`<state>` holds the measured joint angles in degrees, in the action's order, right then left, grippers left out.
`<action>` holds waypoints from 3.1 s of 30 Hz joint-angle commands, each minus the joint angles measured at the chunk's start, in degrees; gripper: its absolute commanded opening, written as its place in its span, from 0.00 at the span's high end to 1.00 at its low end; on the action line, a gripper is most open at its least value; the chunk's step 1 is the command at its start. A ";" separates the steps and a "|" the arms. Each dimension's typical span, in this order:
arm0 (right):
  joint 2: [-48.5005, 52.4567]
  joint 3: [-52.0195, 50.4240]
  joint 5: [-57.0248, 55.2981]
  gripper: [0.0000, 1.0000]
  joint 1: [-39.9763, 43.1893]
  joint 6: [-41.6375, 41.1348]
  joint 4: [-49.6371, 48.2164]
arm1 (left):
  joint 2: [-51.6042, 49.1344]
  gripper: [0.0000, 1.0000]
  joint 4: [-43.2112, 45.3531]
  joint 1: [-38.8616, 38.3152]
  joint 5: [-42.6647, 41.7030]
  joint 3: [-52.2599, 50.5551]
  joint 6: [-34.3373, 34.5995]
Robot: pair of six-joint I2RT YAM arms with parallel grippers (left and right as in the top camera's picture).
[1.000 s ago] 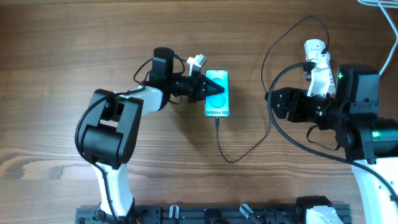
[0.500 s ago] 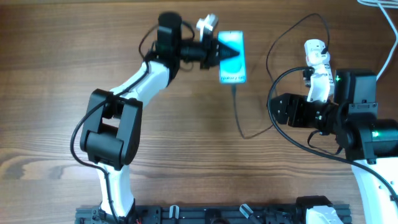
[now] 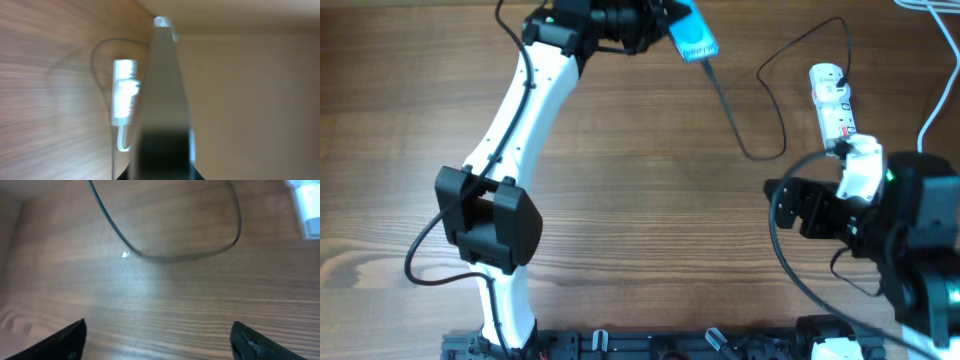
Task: Plug charger to phone and switch on socket
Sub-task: 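Lower the plugged-in phone flat onto the table with the left gripper, then release the phone with the left gripper and pull the left arm back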
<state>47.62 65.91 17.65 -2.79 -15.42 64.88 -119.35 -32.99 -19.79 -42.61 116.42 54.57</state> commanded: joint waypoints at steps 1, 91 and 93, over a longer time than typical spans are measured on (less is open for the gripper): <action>-3.02 0.61 -7.02 0.04 0.24 -3.63 -0.31 | 1.60 0.96 -16.04 -5.03 13.11 1.51 -20.44; 9.99 0.39 -7.39 0.01 0.24 -13.25 -0.52 | -11.69 0.49 3.37 0.85 7.15 -35.91 -34.32; 10.05 0.39 -7.39 0.01 0.24 -13.27 -0.76 | -11.69 0.49 3.32 0.85 7.15 -35.91 -34.34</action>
<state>57.32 65.93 10.85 -2.79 -27.88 64.29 -127.66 -29.08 -19.49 -48.66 82.48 19.25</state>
